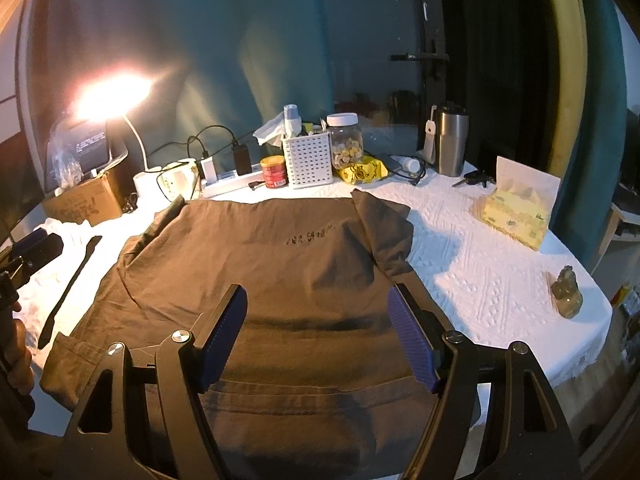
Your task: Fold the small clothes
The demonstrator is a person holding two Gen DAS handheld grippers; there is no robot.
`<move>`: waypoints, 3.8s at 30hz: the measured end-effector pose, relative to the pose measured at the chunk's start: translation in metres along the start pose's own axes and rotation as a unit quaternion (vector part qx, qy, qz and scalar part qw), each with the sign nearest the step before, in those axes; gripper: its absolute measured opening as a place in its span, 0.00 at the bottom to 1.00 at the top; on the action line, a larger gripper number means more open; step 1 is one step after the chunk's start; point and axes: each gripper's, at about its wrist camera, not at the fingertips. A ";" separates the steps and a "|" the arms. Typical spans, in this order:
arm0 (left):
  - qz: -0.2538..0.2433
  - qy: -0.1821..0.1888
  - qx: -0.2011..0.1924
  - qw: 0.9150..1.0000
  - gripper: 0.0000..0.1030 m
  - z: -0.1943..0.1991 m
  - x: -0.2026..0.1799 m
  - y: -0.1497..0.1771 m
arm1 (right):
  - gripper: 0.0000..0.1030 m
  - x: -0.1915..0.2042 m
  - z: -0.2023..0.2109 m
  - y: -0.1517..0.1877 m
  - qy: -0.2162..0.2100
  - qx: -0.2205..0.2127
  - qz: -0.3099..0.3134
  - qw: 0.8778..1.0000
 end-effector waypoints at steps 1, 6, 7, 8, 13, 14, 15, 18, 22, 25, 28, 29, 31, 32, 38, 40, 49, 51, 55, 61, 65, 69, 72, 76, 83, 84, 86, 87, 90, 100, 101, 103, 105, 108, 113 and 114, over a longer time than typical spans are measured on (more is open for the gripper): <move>-0.001 -0.001 0.002 1.000 1.00 -0.003 0.000 -0.001 | 0.74 -0.003 -0.004 -0.002 0.000 0.002 -0.001 1.000; -0.003 -0.004 0.015 1.000 1.00 -0.020 -0.001 -0.005 | 0.74 -0.016 -0.025 -0.011 0.006 0.014 -0.005 1.000; -0.002 -0.005 0.017 1.000 1.00 -0.024 -0.001 -0.006 | 0.74 -0.019 -0.029 -0.012 0.007 0.016 -0.005 1.000; -0.001 -0.006 0.021 1.000 1.00 -0.029 0.001 -0.007 | 0.74 -0.022 -0.035 -0.015 0.009 0.019 -0.005 1.000; 0.003 -0.015 0.032 0.999 1.00 -0.049 0.005 -0.013 | 0.74 -0.037 -0.062 -0.032 0.011 0.029 -0.004 0.999; 0.004 -0.017 0.035 0.999 1.00 -0.054 0.005 -0.014 | 0.74 -0.039 -0.069 -0.036 0.010 0.031 -0.003 0.999; 0.005 -0.018 0.037 0.999 1.00 -0.058 0.006 -0.016 | 0.74 -0.041 -0.075 -0.040 0.008 0.034 -0.001 0.999; 0.007 -0.023 0.044 0.999 1.00 -0.071 0.008 -0.021 | 0.74 -0.045 -0.092 -0.053 0.004 0.041 0.009 0.999; 0.006 -0.029 0.050 0.998 1.00 -0.089 0.010 -0.027 | 0.74 -0.049 -0.118 -0.072 -0.015 0.047 0.023 0.999; 0.010 -0.033 0.057 0.998 1.00 -0.102 0.014 -0.030 | 0.67 -0.056 -0.140 -0.087 -0.047 0.058 0.038 0.997; 0.013 -0.037 0.067 0.997 1.00 -0.115 0.017 -0.032 | 0.67 -0.063 -0.164 -0.099 -0.057 0.069 0.041 0.995; 0.014 -0.037 0.070 0.997 1.00 -0.119 0.019 -0.032 | 0.67 -0.065 -0.173 -0.102 -0.057 0.073 0.041 0.995; 0.014 -0.039 0.075 0.996 1.00 -0.125 0.019 -0.032 | 0.67 -0.069 -0.185 -0.109 -0.056 0.077 0.045 0.994; 0.013 -0.040 0.077 0.996 1.00 -0.128 0.020 -0.033 | 0.67 -0.071 -0.194 -0.114 -0.052 0.079 0.047 0.994; 0.017 -0.044 0.086 0.995 1.00 -0.140 0.026 -0.035 | 0.19 -0.072 -0.230 -0.128 -0.045 0.108 0.061 0.991; 0.020 -0.043 0.089 0.995 1.00 -0.143 0.028 -0.035 | 0.19 -0.074 -0.243 -0.129 -0.047 0.125 0.056 0.989; 0.025 -0.038 0.095 0.994 1.00 -0.146 0.035 -0.035 | 0.06 -0.096 -0.226 -0.138 -0.066 0.088 0.002 0.994; 0.027 -0.035 0.093 0.995 1.00 -0.145 0.036 -0.035 | 0.06 -0.097 -0.215 -0.143 -0.065 0.070 0.000 0.995; 0.027 -0.029 0.088 0.995 1.00 -0.140 0.038 -0.033 | 0.05 -0.086 -0.190 -0.149 -0.080 0.036 0.012 0.996; 0.034 -0.026 0.082 0.996 1.00 -0.128 0.044 -0.027 | 0.05 -0.040 -0.180 -0.139 -0.109 0.030 0.079 0.990; 0.040 -0.029 0.083 0.995 1.00 -0.121 0.050 -0.021 | 0.05 -0.013 -0.194 -0.118 -0.118 0.056 0.109 0.985; 0.044 -0.033 0.089 0.994 1.00 -0.116 0.055 -0.014 | 0.06 0.005 -0.213 -0.094 -0.122 0.088 0.132 0.980; 0.045 -0.035 0.096 0.994 1.00 -0.114 0.056 -0.010 | 0.06 0.014 -0.224 -0.081 -0.116 0.109 0.133 0.978; 0.042 -0.033 0.097 0.994 1.00 -0.112 0.051 -0.009 | 0.23 0.020 -0.229 -0.065 -0.119 0.149 0.140 0.972; 0.033 -0.027 0.102 0.994 1.00 -0.111 0.041 -0.008 | 0.59 -0.006 -0.182 -0.059 -0.115 0.129 0.124 0.977; 0.032 -0.026 0.102 0.994 1.00 -0.112 0.040 -0.008 | 0.59 -0.016 -0.173 -0.062 -0.107 0.116 0.113 0.981; 0.030 -0.024 0.104 0.994 1.00 -0.112 0.038 -0.008 | 0.59 -0.039 -0.166 -0.067 -0.085 0.100 0.087 0.988; 0.029 -0.023 0.105 0.994 1.00 -0.112 0.037 -0.008 | 0.59 -0.050 -0.168 -0.067 -0.074 0.104 0.074 0.989; 0.024 -0.021 0.107 0.994 1.00 -0.112 0.032 -0.008 | 0.59 -0.069 -0.182 -0.064 -0.083 0.126 0.045 0.988; 0.022 -0.031 0.112 0.993 1.00 -0.107 0.029 -0.006 | 0.59 -0.038 -0.179 -0.048 -0.173 0.141 0.075 0.972; 0.023 -0.031 0.113 0.993 1.00 -0.106 0.029 -0.006 | 0.59 -0.034 -0.178 -0.046 -0.176 0.147 0.080 0.970; 0.023 -0.030 0.113 0.993 1.00 -0.105 0.029 -0.005 | 0.59 -0.025 -0.175 -0.037 -0.185 0.165 0.089 0.965; 0.021 -0.029 0.113 0.993 1.00 -0.103 0.030 -0.003 | 0.59 -0.018 -0.171 -0.028 -0.181 0.176 0.102 0.962; 0.022 -0.029 0.114 0.993 1.00 -0.098 0.034 0.000 | 0.59 -0.010 -0.165 -0.017 -0.174 0.187 0.105 0.961; 0.018 -0.040 0.112 0.993 1.00 -0.094 0.049 0.002 | 0.59 -0.012 -0.151 -0.011 -0.135 0.181 0.080 0.971; 0.020 -0.040 0.110 0.993 1.00 -0.093 0.054 0.001 | 0.59 -0.013 -0.147 -0.012 -0.128 0.176 0.073 0.973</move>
Point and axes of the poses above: each gripper's, at about its wrist camera, not at the fingertips, and z roughly against the way its jaws point, x to its left, y to its underside, and after that the axes turned 7 degrees about x, right-handed
